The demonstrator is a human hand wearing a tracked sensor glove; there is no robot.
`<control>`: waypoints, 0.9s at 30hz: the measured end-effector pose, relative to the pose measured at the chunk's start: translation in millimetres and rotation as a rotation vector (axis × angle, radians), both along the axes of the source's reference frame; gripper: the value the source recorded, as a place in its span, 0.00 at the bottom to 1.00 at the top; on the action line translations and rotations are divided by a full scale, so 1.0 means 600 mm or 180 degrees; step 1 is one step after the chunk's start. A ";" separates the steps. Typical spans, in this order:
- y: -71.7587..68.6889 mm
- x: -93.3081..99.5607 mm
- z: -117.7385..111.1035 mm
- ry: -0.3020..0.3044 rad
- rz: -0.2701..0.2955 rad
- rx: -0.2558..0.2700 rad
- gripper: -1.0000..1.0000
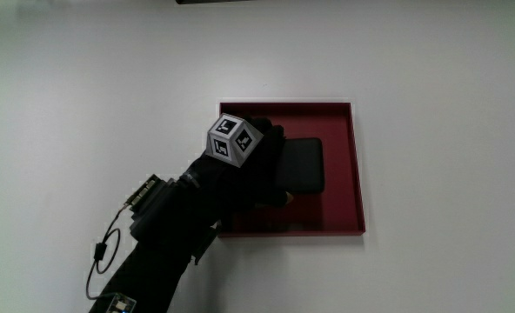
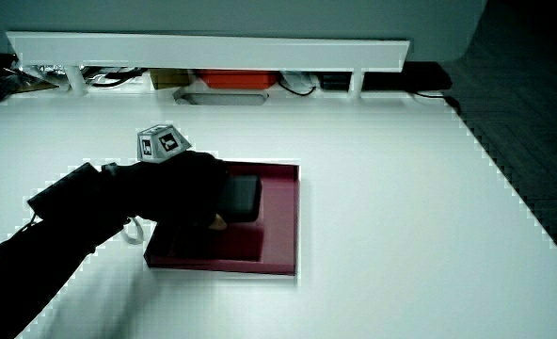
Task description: Place battery into plate
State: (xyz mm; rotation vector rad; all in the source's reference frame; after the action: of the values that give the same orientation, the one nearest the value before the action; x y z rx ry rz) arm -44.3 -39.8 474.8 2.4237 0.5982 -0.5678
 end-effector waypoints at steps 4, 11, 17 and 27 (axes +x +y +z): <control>0.006 0.011 0.019 -0.0026 0.0010 -0.0067 0.50; 0.016 0.032 0.038 -0.0136 0.0084 -0.0085 0.50; 0.019 0.040 0.060 -0.0183 0.0126 -0.0137 0.50; 0.025 0.048 0.069 -0.0394 0.0215 -0.0141 0.50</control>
State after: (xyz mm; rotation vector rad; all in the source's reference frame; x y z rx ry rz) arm -15.8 -24.7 516.5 2.3673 0.6063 -0.3956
